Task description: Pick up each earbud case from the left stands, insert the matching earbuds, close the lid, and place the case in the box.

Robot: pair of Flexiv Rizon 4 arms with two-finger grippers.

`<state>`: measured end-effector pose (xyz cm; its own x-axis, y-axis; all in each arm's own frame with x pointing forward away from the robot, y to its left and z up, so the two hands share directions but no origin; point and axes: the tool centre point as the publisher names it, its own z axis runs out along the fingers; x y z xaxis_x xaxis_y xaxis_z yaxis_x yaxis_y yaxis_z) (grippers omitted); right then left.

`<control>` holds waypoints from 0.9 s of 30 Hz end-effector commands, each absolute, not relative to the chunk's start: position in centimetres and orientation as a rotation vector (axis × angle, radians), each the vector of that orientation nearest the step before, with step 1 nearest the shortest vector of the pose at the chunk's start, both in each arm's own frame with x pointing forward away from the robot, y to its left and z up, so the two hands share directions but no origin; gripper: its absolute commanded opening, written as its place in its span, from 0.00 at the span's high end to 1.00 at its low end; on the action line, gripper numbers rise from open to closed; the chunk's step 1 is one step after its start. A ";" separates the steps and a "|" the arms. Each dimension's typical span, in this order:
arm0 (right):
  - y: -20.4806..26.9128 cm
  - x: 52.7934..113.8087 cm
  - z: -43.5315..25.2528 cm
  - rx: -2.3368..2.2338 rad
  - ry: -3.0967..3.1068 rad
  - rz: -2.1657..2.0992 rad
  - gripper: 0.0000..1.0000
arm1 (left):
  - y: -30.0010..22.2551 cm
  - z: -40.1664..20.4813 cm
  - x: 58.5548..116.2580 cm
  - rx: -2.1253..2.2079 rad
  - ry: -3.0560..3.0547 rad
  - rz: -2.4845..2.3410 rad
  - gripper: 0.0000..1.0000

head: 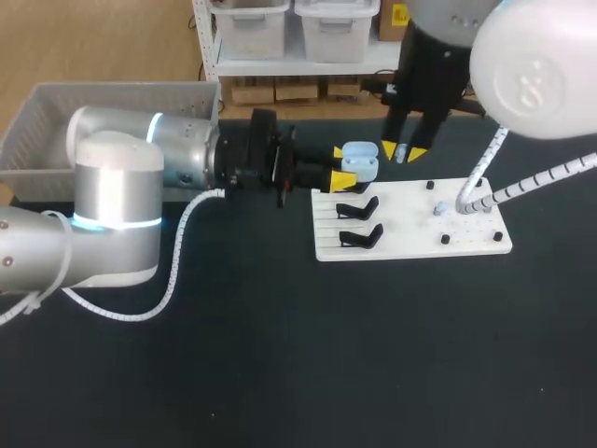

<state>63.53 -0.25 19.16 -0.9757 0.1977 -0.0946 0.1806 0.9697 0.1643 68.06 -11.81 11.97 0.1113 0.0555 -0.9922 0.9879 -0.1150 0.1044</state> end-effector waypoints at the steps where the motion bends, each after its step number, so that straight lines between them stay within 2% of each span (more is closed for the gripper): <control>1: 0.4 64.1 19.2 0.297 3.011 0.224 1.00 | -11.8 11.9 67.8 1.375 1.119 -1.167 1.00; 27: 1.4 65.0 18.7 0.348 2.968 0.203 1.00 | -11.7 11.8 67.9 1.344 1.127 -1.180 1.00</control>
<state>65.08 1.44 18.70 -0.9632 0.2375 -0.1258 0.2181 0.9643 0.1505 68.10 -11.72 11.81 0.0935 0.0381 -0.9949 0.9916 -0.0930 0.0896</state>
